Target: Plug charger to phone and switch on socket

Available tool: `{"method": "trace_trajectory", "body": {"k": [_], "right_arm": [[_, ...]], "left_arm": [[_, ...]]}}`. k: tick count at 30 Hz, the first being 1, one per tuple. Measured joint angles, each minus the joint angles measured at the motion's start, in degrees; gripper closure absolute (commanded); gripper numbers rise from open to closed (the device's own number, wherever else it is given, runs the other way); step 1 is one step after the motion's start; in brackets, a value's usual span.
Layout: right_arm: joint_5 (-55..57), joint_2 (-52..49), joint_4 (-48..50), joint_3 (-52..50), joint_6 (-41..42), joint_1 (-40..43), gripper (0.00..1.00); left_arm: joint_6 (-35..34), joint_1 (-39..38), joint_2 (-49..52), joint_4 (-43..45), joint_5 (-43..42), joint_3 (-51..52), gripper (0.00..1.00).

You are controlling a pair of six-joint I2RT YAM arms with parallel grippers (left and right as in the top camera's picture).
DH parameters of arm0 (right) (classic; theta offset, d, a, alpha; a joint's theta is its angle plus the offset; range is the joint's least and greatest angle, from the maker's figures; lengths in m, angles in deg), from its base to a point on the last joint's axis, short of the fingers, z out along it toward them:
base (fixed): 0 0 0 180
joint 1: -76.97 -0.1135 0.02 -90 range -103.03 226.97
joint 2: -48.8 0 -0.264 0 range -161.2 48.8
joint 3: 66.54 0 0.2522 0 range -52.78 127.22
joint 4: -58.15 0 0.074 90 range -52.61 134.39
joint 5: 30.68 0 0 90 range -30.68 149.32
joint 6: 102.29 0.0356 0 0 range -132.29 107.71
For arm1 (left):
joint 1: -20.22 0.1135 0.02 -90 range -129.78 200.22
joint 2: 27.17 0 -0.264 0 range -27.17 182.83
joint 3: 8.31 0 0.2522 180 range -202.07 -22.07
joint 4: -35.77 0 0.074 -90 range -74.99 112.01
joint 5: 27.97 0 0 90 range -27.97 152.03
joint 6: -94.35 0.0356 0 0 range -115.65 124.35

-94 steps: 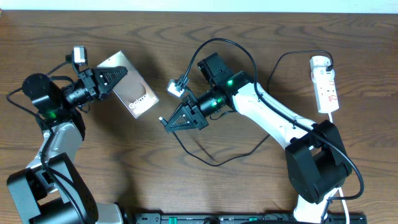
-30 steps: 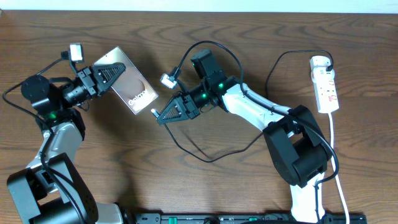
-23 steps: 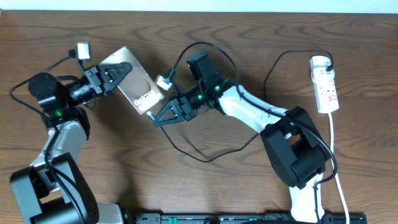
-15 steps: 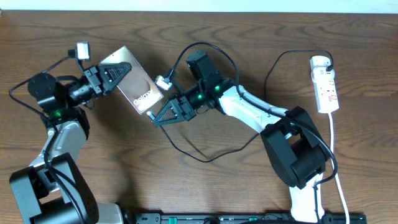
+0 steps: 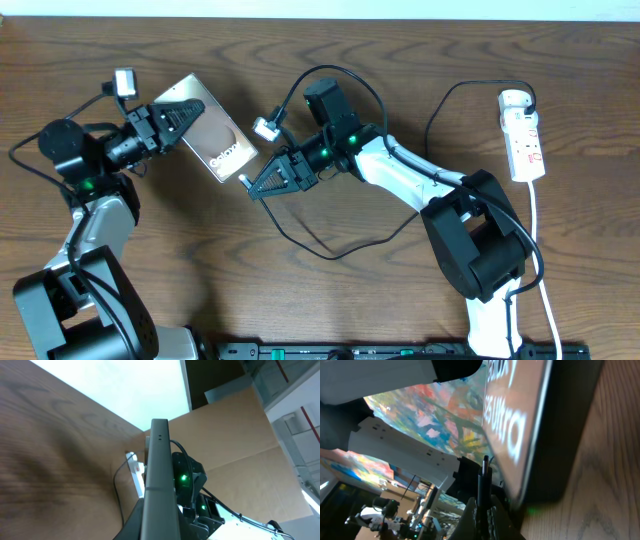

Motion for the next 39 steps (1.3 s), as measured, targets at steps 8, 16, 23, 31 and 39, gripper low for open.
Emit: {"method": "trace_trajectory", "body": {"k": [8,16,23,31,39], "right_arm": [[0.00,0.00,0.15,0.00,0.00,0.44,0.99],[-0.02,0.00,0.15,0.00,0.00,1.51,0.99],[-0.04,0.00,0.59,0.00,0.00,1.51,0.99],[-0.11,0.00,0.83,0.00,0.00,1.51,0.99],[-0.26,0.00,1.20,0.00,0.00,1.51,0.98]], "left_arm": [[-0.42,-0.52,0.00,0.04,-0.63,0.00,0.93],[-0.42,-0.52,0.00,0.02,-0.61,0.00,0.93],[-0.63,-0.52,0.00,0.04,-0.61,0.00,0.93],[-0.63,-0.52,0.00,0.04,-0.61,0.00,0.93],[-1.42,-0.52,0.00,0.04,-0.59,0.00,0.93]]}}
